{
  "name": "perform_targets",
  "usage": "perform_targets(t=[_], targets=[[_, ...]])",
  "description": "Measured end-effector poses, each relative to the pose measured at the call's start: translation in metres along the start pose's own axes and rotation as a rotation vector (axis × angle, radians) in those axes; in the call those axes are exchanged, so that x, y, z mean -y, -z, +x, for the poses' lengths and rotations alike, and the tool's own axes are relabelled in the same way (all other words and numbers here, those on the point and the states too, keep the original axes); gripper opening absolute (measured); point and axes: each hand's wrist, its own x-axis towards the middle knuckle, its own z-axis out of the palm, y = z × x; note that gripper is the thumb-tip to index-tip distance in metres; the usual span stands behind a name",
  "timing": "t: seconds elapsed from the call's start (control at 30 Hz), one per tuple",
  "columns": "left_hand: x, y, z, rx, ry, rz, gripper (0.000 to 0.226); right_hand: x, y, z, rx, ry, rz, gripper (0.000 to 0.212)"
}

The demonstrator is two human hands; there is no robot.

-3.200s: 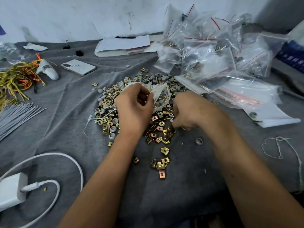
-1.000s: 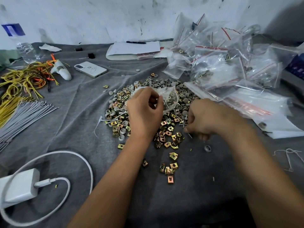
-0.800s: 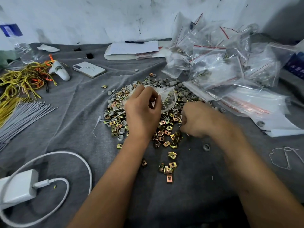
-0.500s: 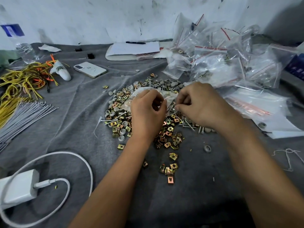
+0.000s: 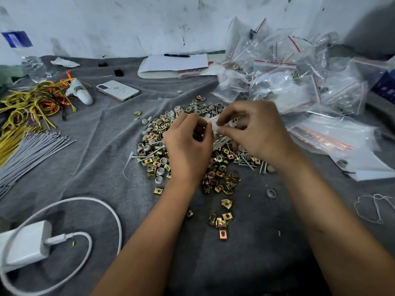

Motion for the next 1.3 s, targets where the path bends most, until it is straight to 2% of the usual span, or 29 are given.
perform_targets(t=[0.07, 0.13, 0.27, 0.33, 0.47, 0.6, 0.67, 0.77, 0.87, 0.97, 1.07, 1.13, 1.23, 1.3], targets=[[0.002, -0.001, 0.000, 0.025, 0.023, 0.009, 0.017, -0.004, 0.009, -0.001, -0.079, -0.012, 0.047, 0.012], [0.002, -0.001, 0.000, 0.037, 0.029, 0.009, 0.016, -0.010, 0.020, 0.001, -0.054, -0.066, -0.106, 0.008], [0.001, -0.001, -0.001, 0.042, 0.016, 0.014, 0.016, -0.017, 0.034, -0.001, 0.365, -0.288, -0.467, 0.011], [0.002, -0.002, -0.001, 0.045, 0.015, 0.012, 0.016, -0.014, 0.028, -0.005, 0.462, -0.348, -0.545, 0.012], [0.002, -0.002, -0.001, 0.047, 0.016, 0.008, 0.016, -0.010, 0.009, -0.008, 0.433, -0.321, -0.755, 0.012], [0.002, -0.002, -0.001, 0.055, 0.018, 0.005, 0.016, -0.012, 0.015, -0.008, 0.507, -0.300, -0.708, 0.009], [0.002, -0.002, -0.001, 0.060, 0.016, 0.001, 0.016, -0.014, 0.023, -0.008, 0.474, -0.294, -0.580, 0.013], [0.001, -0.003, -0.001, 0.071, 0.001, 0.013, 0.017, -0.007, 0.027, -0.007, 0.326, -0.279, -0.325, 0.014], [0.000, -0.004, -0.001, 0.085, -0.009, 0.019, 0.017, 0.004, 0.019, 0.002, 0.178, -0.131, -0.331, 0.014], [-0.002, -0.003, -0.002, 0.057, 0.003, 0.004, 0.016, 0.012, 0.009, 0.008, 0.162, -0.087, -0.322, 0.010], [0.000, -0.001, -0.001, 0.002, 0.034, -0.016, 0.015, 0.011, 0.002, 0.011, 0.158, -0.091, -0.318, 0.018], [0.002, 0.000, 0.001, -0.030, 0.062, -0.014, 0.014, 0.008, 0.002, 0.010, 0.030, -0.076, -0.248, 0.021], [0.004, 0.001, 0.003, -0.072, 0.136, -0.037, 0.013, 0.002, 0.005, 0.007, -0.199, -0.009, -0.150, 0.013], [0.005, 0.001, 0.004, -0.102, 0.187, -0.062, 0.013, -0.005, 0.007, 0.005, -0.164, -0.010, -0.148, 0.011]])
